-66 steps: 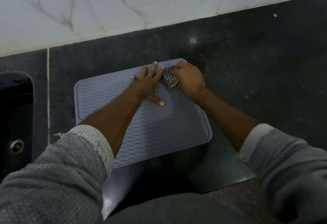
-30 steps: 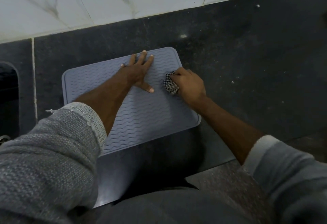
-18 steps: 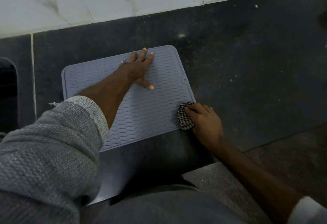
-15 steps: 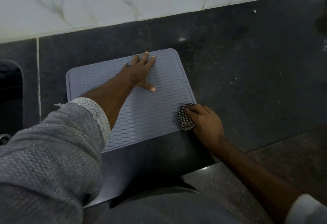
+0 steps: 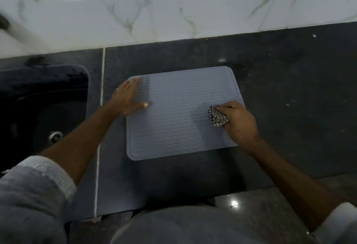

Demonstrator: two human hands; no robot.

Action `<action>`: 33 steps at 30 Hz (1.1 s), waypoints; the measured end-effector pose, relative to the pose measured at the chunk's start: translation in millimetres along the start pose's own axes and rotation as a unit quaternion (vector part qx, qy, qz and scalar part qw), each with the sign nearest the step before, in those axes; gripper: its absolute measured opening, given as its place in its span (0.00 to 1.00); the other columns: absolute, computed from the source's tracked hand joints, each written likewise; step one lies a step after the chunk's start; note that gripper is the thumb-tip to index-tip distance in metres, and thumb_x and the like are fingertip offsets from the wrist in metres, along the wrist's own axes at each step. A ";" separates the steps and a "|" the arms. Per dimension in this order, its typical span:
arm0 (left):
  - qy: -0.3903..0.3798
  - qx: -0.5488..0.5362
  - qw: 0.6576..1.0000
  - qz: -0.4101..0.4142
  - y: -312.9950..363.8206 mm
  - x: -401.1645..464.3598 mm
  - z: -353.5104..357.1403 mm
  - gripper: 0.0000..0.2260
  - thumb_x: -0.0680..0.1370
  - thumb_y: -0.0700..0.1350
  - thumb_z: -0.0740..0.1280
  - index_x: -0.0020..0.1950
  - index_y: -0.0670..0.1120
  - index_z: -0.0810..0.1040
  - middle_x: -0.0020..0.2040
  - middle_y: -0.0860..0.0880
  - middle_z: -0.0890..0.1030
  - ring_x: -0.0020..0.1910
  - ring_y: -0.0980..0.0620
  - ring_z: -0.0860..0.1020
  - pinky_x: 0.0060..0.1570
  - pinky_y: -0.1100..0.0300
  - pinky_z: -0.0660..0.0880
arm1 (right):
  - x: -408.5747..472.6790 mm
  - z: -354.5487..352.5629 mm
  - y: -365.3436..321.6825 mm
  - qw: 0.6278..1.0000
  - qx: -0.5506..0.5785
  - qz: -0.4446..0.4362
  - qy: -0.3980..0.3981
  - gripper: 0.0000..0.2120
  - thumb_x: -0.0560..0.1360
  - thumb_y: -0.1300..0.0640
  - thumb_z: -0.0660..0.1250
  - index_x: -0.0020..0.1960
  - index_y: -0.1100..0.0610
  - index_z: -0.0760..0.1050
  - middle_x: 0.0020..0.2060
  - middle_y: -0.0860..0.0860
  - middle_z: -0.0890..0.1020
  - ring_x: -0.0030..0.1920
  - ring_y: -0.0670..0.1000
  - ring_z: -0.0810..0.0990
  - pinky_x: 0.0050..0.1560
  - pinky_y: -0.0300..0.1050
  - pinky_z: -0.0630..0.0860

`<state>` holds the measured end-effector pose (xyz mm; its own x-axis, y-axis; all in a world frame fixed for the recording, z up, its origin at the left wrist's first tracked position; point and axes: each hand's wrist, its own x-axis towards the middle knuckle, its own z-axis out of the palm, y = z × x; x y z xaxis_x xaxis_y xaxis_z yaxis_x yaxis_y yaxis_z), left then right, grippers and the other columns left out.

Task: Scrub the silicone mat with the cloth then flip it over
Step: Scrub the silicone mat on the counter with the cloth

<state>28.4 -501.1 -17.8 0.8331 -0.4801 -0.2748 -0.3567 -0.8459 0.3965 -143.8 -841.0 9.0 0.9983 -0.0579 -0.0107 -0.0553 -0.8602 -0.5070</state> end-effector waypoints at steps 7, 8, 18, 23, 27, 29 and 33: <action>-0.042 0.000 0.999 -0.022 -44.3 -40.6 -7.9 0.55 0.67 0.58 0.76 0.79 0.49 0.39 0.80 0.46 0.47 0.77 0.41 0.46 0.74 0.42 0.51 | 70.6 43.8 -96.1 0.993 0.029 -0.105 -0.055 0.17 0.72 0.64 0.69 0.60 0.60 0.77 0.55 0.60 0.78 0.55 0.59 0.76 0.56 0.51 0.73; -0.048 -0.005 0.999 -0.021 -43.7 -40.8 -7.3 0.56 0.67 0.59 0.76 0.79 0.50 0.38 0.80 0.46 0.47 0.77 0.41 0.46 0.74 0.41 0.51 | 81.0 48.9 -109.1 0.990 0.029 -0.122 -0.061 0.17 0.72 0.64 0.69 0.60 0.60 0.77 0.54 0.60 0.79 0.54 0.59 0.77 0.55 0.51 0.73; -0.035 -0.038 0.999 0.008 -47.3 -37.3 4.6 0.61 0.64 0.62 0.77 0.78 0.48 0.34 0.79 0.44 0.51 0.77 0.39 0.50 0.73 0.38 0.51 | 171.0 95.4 -190.0 0.974 -0.057 -0.197 -0.099 0.14 0.72 0.60 0.69 0.57 0.59 0.80 0.55 0.59 0.80 0.54 0.59 0.78 0.55 0.51 0.74; -0.027 -0.052 0.998 -0.017 -55.5 -37.6 11.7 0.64 0.61 0.67 0.75 0.77 0.49 0.32 0.79 0.45 0.46 0.77 0.42 0.45 0.73 0.40 0.44 | 191.8 122.1 -197.1 0.968 -0.105 -0.197 -0.115 0.11 0.73 0.58 0.66 0.54 0.57 0.80 0.53 0.58 0.81 0.53 0.61 0.78 0.53 0.54 0.76; -0.011 -0.058 0.998 -0.015 -59.8 -37.7 14.2 0.65 0.59 0.70 0.74 0.74 0.54 0.26 0.80 0.46 0.46 0.77 0.44 0.45 0.72 0.43 0.41 | 184.5 145.0 -187.5 0.954 -0.186 -0.206 -0.113 0.14 0.74 0.55 0.64 0.59 0.56 0.75 0.58 0.55 0.79 0.57 0.58 0.76 0.58 0.52 0.72; -0.003 -0.060 0.998 -0.014 -60.8 -38.4 14.4 0.65 0.59 0.71 0.73 0.74 0.54 0.26 0.80 0.46 0.48 0.77 0.44 0.45 0.72 0.42 0.39 | 184.5 148.3 -187.7 0.952 -0.193 -0.211 -0.110 0.14 0.76 0.57 0.62 0.60 0.56 0.75 0.60 0.54 0.78 0.59 0.57 0.75 0.61 0.52 0.70; 0.003 -0.049 0.999 -0.001 -61.9 -37.1 14.6 0.65 0.59 0.72 0.71 0.74 0.53 0.26 0.79 0.51 0.52 0.78 0.45 0.45 0.71 0.39 0.36 | 158.2 142.0 -184.4 0.938 -0.228 -0.236 -0.117 0.12 0.75 0.59 0.62 0.58 0.56 0.76 0.58 0.53 0.79 0.56 0.57 0.75 0.57 0.53 0.71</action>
<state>13.4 -434.3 -45.0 0.8365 -0.4765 -0.2705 -0.3124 -0.8204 0.4789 27.1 -619.6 -21.6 0.8884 0.4495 -0.0934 0.4430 -0.8927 -0.0824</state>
